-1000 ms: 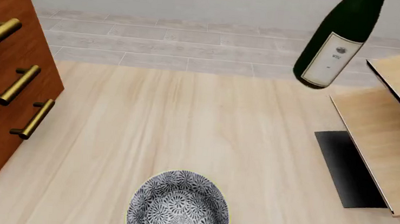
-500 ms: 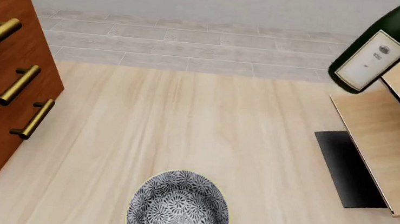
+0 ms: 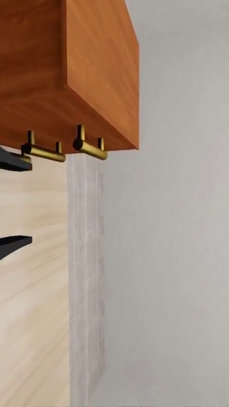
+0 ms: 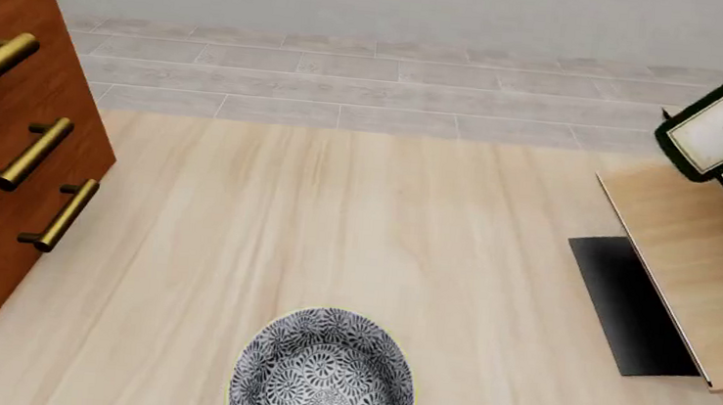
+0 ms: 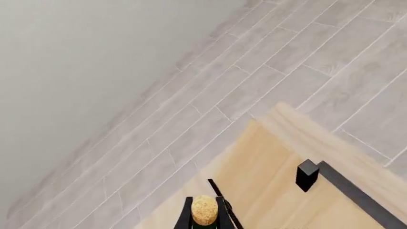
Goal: Put the wine bottle on the wine rack.
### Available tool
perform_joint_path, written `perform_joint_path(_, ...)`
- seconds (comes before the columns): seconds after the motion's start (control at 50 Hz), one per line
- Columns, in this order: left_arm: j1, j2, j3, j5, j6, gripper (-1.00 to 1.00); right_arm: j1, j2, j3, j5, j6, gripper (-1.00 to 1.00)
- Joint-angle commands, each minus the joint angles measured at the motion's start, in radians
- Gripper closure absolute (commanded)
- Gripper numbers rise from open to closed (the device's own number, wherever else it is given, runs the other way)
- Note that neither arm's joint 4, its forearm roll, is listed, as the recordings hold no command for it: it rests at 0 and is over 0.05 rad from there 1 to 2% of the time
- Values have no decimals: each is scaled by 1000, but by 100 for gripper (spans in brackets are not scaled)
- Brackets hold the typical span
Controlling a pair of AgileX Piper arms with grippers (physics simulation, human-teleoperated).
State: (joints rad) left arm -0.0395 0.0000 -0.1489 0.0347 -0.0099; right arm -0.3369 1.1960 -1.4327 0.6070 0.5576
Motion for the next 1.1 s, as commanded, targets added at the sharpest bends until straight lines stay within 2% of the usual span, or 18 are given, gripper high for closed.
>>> perform_joint_path(0.02,-4,0,-1,4,-3,-100,-81,-6,-1,10,41,100)
perform_joint_path(0.36,-7,0,18,-10,-7,-100,-138,-34,10,32,65,100)
perform_joint_path(0.56,-2,0,33,-24,-9,-100,-151,-59,56,24,42,100)
perform_joint_path(0.8,4,0,30,-23,-11,-100,-154,-98,23,72,26,100)
perform_joint_path(0.92,7,0,26,-18,-12,-100,-185,-109,0,97,1,100)
perform_joint_path(1.1,4,0,27,-18,-14,-100,-241,-102,-38,120,-2,100)
